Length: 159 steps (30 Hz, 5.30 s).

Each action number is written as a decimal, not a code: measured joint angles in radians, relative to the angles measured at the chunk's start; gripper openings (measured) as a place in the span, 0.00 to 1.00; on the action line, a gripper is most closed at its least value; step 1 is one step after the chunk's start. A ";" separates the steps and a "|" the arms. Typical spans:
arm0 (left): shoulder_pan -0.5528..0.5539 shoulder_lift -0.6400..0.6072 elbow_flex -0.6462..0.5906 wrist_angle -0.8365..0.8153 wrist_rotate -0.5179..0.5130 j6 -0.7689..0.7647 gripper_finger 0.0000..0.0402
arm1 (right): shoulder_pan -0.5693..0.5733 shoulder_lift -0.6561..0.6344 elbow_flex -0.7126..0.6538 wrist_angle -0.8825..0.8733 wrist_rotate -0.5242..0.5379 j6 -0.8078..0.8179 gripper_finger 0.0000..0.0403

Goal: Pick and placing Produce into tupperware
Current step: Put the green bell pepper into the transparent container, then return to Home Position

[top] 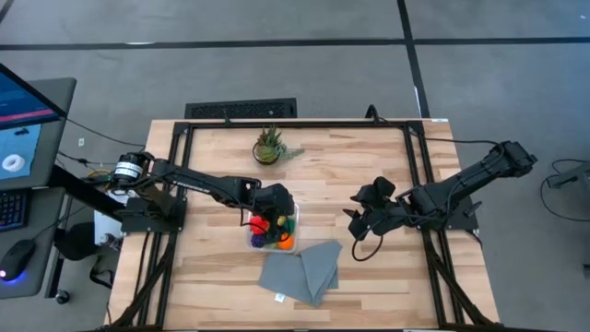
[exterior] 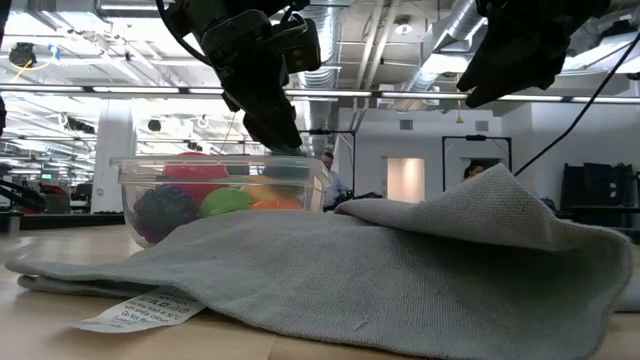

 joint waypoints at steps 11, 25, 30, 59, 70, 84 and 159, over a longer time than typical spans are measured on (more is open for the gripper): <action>0.000 0.000 0.000 -0.001 -0.010 0.000 0.77 | 0.000 0.000 0.000 0.000 0.000 0.000 0.61; 0.000 -0.094 0.000 -0.068 -0.042 0.006 0.77 | 0.000 0.000 0.000 -0.001 0.000 -0.009 0.61; 0.000 -0.177 0.001 -0.086 -0.089 0.012 0.77 | 0.000 0.000 0.000 -0.002 0.000 -0.010 0.61; 0.000 -0.619 0.000 -0.310 -0.352 -0.026 0.77 | -0.037 0.000 0.000 0.008 -0.010 -0.222 0.61; 0.000 -0.648 0.000 -0.358 -0.506 -0.042 0.77 | -0.125 -0.002 0.076 0.057 -0.068 -0.300 0.61; -0.038 -0.972 0.000 -0.243 -0.353 0.190 0.77 | -0.260 -0.327 -0.135 0.593 -0.539 -0.609 0.61; -0.037 -1.670 -1.082 1.027 -0.246 0.391 0.77 | -0.441 -0.425 -0.739 1.740 -0.812 -0.491 0.61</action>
